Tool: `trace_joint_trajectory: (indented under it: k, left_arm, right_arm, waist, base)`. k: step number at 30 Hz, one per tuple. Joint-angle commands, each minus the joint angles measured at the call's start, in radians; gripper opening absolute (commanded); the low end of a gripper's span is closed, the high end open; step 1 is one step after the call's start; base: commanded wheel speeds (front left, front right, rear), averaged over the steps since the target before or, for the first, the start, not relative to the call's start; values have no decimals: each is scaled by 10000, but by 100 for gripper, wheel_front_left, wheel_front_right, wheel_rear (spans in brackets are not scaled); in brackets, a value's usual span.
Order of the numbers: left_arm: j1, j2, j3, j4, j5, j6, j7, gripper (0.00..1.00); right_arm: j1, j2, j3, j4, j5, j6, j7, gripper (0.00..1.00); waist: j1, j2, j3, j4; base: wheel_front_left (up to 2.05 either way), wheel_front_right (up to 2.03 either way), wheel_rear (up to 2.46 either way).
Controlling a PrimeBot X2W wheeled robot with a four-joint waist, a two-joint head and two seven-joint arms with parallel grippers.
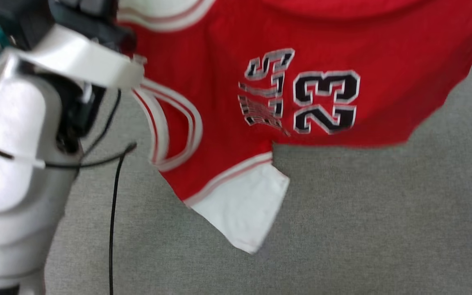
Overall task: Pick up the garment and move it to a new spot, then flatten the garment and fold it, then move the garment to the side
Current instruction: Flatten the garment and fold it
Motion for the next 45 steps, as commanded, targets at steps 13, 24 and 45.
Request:
trace_joint_trajectory:
  k: [13,24,45]
  left_arm:
    - [-6359,-250,-151,3059,475,-702,-5,0]
    - [-9082,-425,-459,5141,609,-869,-735,0]
    - [-2881,473,-1395,4864,-1190,-749,-1674,0]
  right_arm:
    - [-5298,645,142,2263,-1596,-11,-115,0]
    - [-8201,1266,941,4602,-2082,-11,-1382,0]
    - [-4381,1141,4684,6202,297,-13,-3529,0]
  waist:
    - [0,0,2490,-284]
    - [0,0,3537,-387]
    - [0,0,2630,-317]
  base:
    - [0,0,0]
    - [0,0,0]
    - [0,0,0]
